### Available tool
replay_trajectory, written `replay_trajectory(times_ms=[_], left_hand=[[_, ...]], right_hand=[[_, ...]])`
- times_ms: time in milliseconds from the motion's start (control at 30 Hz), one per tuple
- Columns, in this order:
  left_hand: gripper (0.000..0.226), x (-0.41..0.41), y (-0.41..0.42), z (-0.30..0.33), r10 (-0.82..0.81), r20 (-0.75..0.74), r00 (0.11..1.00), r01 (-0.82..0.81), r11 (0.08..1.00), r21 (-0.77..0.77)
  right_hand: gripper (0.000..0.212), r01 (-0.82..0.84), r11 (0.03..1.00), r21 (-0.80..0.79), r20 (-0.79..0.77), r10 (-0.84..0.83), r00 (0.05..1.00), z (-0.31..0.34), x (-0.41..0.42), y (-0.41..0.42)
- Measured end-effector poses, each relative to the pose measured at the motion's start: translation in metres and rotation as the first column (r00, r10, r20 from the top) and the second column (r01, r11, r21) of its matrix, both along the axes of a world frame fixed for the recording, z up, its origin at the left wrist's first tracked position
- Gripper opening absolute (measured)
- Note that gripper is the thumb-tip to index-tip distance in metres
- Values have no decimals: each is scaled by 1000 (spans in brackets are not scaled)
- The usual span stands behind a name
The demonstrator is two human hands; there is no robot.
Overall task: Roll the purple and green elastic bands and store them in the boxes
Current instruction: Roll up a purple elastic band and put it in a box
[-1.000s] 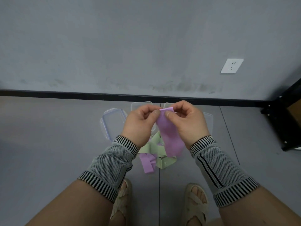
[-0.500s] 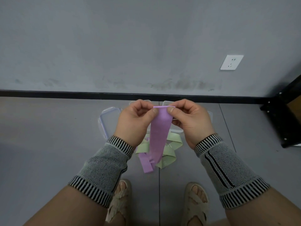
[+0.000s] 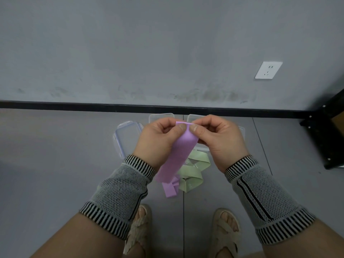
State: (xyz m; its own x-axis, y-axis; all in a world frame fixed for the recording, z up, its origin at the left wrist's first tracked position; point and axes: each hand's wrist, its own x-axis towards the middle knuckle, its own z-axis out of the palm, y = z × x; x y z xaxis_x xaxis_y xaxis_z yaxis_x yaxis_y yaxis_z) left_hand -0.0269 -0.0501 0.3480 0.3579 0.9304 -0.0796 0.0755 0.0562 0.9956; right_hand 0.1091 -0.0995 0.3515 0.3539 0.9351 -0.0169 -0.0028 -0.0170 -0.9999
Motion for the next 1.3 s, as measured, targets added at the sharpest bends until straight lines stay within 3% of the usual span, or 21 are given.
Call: replay_trajectory(times_ms=[367,667,967,1167,1300], left_hand=[[12,5,-3,3,-52,47,998,56,996,-69],[12,10,-3,0,-72,-10,997,71,994,-81],[15,11,-2,6,-67,56,996,80,957,-280],[33,9,-1,4,-19,127,992,67,921,-383],[25,9,-1,3,15,158,987,54,904,-424]], right_hand=[[17,2,1000,26,67,-4,998,0,6,-2],[25,-32,998,52,77,27,997,-2,8,-1],[30,-117,989,92,155,102,983,1,8,-4],[37,-130,986,104,337,88,937,1,7,-6],[39,-125,987,98,417,74,906,0,5,-7]])
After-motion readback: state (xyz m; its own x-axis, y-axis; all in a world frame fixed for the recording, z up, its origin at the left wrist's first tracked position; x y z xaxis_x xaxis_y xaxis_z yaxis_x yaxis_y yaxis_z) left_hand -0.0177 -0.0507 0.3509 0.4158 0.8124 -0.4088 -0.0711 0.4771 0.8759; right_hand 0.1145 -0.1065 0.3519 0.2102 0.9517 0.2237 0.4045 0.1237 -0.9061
